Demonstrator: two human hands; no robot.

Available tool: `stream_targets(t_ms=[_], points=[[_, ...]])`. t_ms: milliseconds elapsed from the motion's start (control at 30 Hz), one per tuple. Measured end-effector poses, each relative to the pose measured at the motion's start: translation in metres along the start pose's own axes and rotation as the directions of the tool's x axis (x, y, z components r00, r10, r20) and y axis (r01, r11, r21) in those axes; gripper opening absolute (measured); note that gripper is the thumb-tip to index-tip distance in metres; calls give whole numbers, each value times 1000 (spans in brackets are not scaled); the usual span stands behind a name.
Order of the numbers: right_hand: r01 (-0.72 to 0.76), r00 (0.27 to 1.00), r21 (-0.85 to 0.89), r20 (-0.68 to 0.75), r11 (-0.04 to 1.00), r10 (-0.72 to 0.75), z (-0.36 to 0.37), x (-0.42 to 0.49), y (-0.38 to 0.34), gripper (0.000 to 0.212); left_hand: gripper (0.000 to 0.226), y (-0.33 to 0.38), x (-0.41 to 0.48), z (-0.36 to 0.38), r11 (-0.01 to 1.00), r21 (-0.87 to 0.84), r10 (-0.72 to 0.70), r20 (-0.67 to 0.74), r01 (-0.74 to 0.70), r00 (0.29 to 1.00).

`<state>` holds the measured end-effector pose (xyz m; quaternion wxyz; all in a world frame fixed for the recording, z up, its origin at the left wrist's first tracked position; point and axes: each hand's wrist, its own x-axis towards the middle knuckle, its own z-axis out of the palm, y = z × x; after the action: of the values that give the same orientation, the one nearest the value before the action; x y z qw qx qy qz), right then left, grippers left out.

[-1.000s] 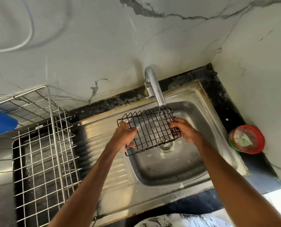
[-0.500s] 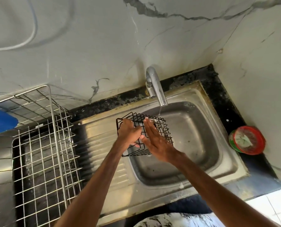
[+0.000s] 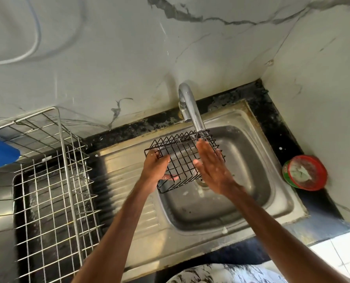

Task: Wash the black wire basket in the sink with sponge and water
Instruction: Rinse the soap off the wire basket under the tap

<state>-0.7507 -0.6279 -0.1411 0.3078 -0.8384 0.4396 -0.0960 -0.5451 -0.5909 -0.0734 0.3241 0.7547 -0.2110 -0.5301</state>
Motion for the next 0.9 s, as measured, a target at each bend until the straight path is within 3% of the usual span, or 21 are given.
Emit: stream_targets(t_ms=[67, 233, 333, 400, 533, 567, 700, 833, 900], points=[[-150, 986, 15, 72, 989, 148, -4, 4, 8, 84, 21, 1, 0, -1, 1000, 0, -1, 5, 1, 1000], [151, 986, -58, 74, 987, -147, 0, -6, -25, 74, 20, 8, 2, 8, 1000, -5, 29, 28, -28, 999], [-2, 1000, -47, -9, 999, 2, -3, -1, -3, 73, 19, 9, 5, 8, 999, -28, 22, 27, -21, 999], [-94, 995, -27, 9, 995, 95, -8, -1, -1, 76, 20, 12, 5, 9, 999, -28, 34, 26, -34, 999], [178, 981, -88, 89, 980, -170, -2, -12, -18, 73, 26, 15, 3, 9, 999, 10, 48, 24, -48, 999], [165, 984, -80, 77, 983, -158, -3, -6, -14, 73, 27, 15, 2, 9, 999, 11, 46, 34, -46, 998], [-149, 987, 22, 60, 989, 148, -8, 22, 2, 87, 41, 14, -5, 9, 999, 30, 40, 62, -42, 997], [117, 983, 31, 142, 993, -120, 3, 18, -21, 76, 28, 11, -5, 7, 999, 34, 14, 39, -16, 999], [39, 990, 72, 129, 997, -48, 2, 18, -12, 72, 24, 8, -4, 6, 999, 25, -21, 35, 20, 999]])
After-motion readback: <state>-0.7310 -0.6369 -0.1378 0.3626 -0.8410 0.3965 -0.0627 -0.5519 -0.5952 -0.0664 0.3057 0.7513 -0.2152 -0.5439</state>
